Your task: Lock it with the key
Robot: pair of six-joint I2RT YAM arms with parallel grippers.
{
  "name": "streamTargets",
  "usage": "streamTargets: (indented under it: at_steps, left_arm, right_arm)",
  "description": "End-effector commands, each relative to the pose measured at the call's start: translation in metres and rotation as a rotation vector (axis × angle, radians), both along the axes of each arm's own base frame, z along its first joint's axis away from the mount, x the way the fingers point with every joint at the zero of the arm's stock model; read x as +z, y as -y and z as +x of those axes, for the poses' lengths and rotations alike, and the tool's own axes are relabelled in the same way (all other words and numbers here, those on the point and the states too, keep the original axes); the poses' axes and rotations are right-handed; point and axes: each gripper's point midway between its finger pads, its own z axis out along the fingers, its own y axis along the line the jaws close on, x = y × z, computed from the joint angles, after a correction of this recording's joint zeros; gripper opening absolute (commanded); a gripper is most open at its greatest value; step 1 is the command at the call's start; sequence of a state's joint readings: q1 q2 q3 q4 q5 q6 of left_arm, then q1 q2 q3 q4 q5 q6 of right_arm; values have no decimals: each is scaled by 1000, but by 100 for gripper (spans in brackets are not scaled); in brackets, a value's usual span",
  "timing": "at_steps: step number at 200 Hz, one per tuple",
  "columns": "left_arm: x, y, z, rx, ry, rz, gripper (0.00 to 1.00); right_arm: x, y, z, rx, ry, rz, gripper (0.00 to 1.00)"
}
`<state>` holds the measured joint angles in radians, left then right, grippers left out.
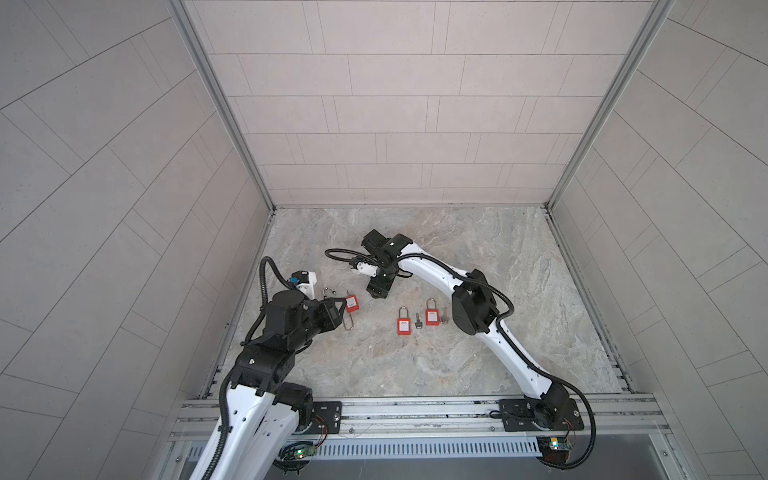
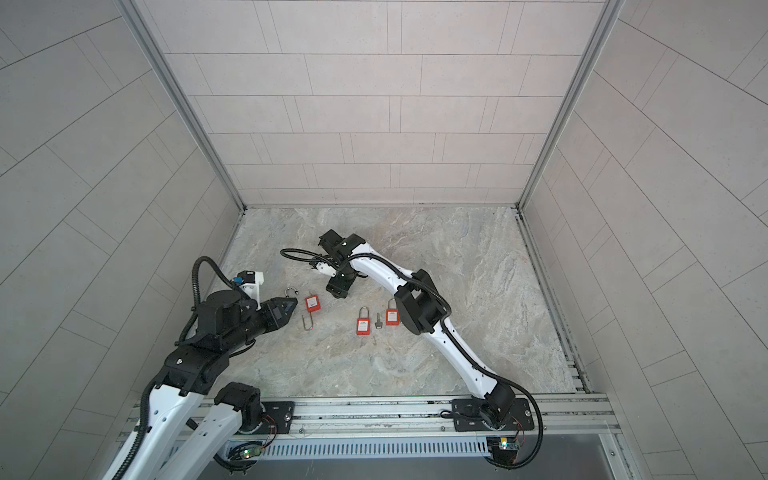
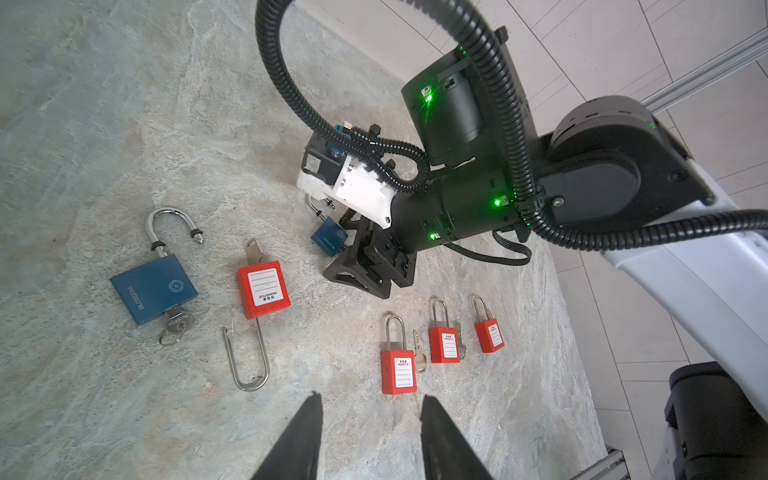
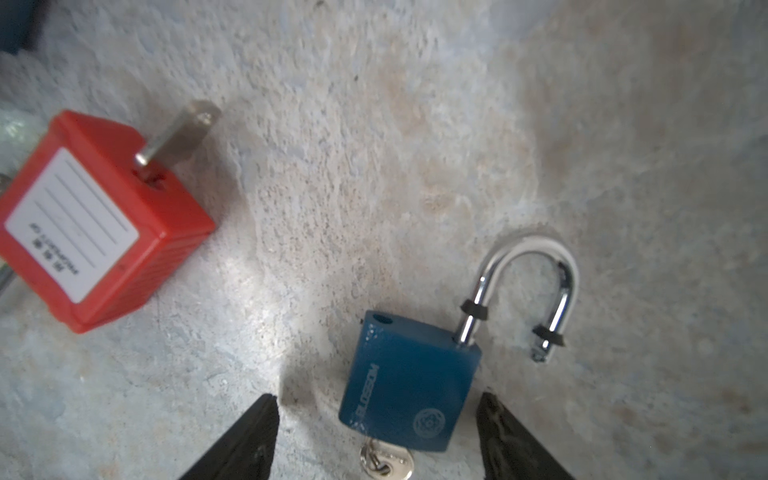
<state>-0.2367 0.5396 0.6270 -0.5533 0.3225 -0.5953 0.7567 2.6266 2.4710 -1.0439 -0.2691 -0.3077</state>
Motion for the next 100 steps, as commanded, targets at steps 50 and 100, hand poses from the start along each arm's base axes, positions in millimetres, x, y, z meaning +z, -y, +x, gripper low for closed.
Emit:
streamTargets:
  at_steps: [50,100]
  left_arm:
    - [-4,0,3,14,1,-16,44]
    - [-5,0,3,13,5,-18,45]
  right_arm:
    - [-48,5,2,-104,-57,-55,67]
    - [-45,12,-4,-103,-71,-86,54]
